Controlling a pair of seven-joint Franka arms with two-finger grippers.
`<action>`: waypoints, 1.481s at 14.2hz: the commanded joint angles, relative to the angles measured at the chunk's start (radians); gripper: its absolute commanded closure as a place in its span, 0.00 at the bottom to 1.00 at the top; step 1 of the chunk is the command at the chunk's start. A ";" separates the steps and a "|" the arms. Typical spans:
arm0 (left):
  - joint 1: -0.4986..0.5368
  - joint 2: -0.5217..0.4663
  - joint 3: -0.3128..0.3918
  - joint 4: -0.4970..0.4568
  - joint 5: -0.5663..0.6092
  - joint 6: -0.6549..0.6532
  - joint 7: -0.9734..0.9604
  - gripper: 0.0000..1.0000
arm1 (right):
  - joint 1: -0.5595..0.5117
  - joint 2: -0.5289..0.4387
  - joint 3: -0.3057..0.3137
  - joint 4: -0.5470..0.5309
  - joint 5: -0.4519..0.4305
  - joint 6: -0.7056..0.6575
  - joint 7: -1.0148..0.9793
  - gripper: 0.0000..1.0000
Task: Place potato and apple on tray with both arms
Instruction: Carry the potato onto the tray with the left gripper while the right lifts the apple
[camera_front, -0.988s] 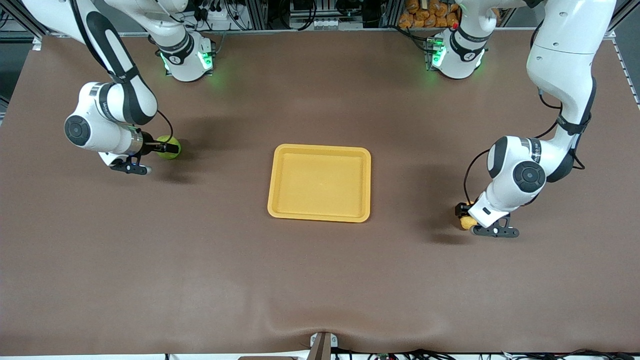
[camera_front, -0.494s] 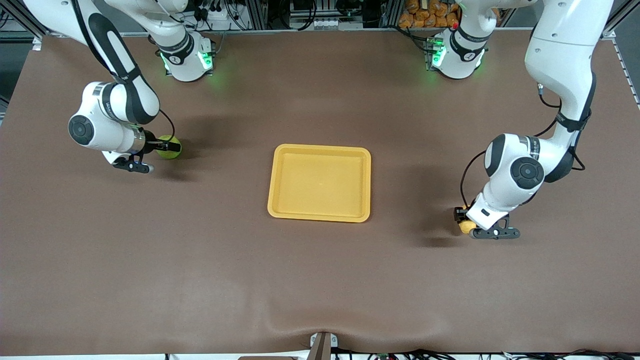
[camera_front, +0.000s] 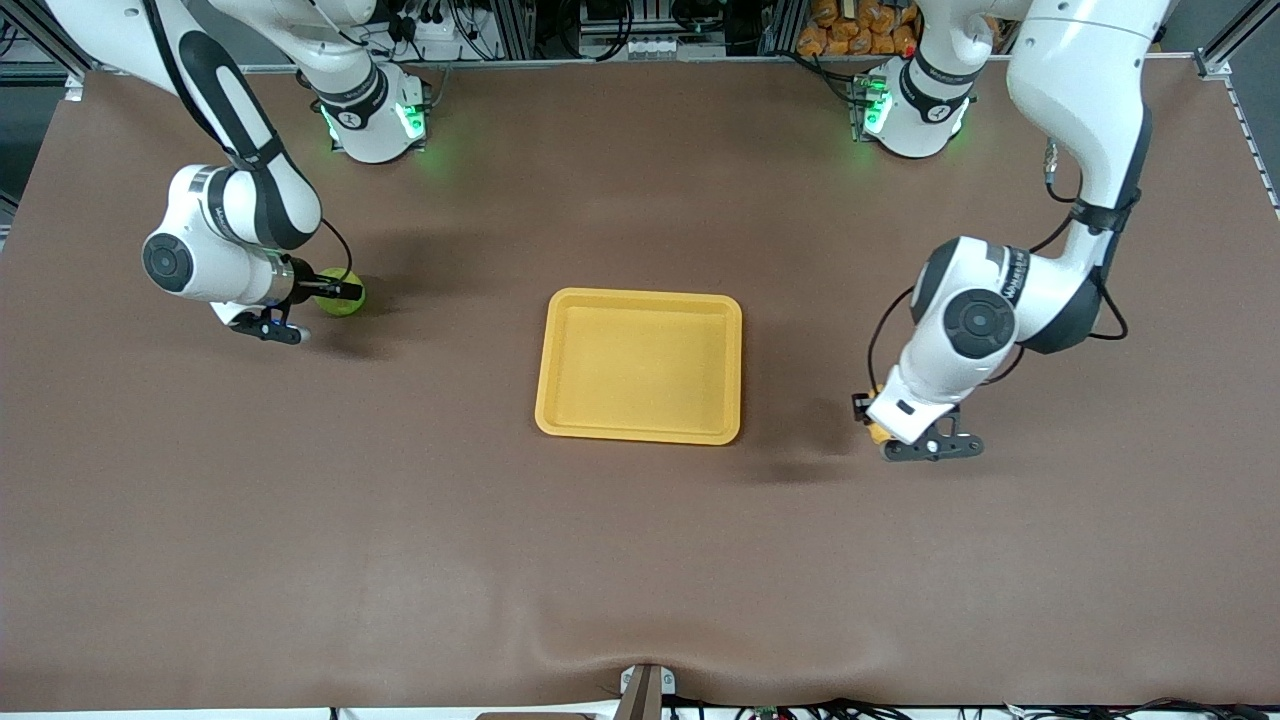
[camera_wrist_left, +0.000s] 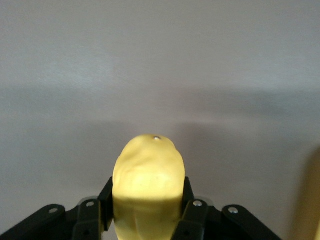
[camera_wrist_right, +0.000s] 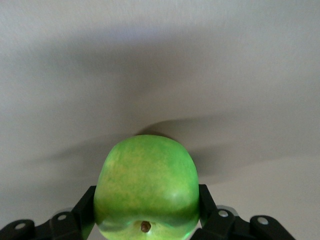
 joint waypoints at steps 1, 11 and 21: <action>-0.082 -0.005 0.006 0.060 0.025 -0.098 -0.089 1.00 | -0.030 -0.034 0.013 0.003 0.017 -0.043 -0.008 1.00; -0.429 0.145 0.015 0.224 0.234 -0.112 -0.582 1.00 | -0.028 -0.060 0.079 0.147 0.149 -0.307 0.029 1.00; -0.507 0.319 0.015 0.310 0.348 -0.110 -0.775 1.00 | -0.025 -0.058 0.309 0.225 0.215 -0.326 0.420 1.00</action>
